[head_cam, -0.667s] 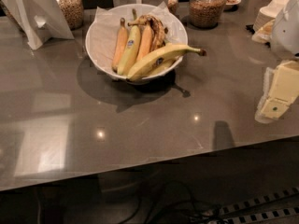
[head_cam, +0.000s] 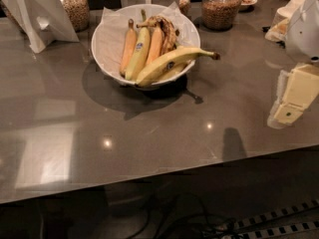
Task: Pick banana from white bowl
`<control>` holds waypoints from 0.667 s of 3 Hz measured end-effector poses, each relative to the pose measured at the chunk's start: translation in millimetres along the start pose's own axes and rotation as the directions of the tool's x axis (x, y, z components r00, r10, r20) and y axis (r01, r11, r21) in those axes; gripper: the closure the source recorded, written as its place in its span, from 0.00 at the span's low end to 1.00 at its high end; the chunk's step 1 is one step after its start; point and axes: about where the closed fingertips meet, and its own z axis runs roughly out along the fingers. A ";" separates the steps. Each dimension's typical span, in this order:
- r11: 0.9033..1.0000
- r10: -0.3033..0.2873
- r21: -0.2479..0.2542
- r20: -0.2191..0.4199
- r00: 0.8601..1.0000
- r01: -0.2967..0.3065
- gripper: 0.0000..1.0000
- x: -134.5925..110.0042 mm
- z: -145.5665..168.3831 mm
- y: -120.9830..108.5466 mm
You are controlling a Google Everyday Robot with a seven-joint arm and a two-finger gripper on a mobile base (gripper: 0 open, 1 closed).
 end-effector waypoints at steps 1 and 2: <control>0.995 -0.070 0.070 0.077 0.995 0.065 0.00 -21.8 4.1 -15.2; 0.980 -0.161 0.144 0.164 0.973 0.138 0.00 -53.0 6.5 -40.2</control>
Offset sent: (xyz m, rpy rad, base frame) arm 0.0862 0.0696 0.0303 0.1535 -0.3080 0.2707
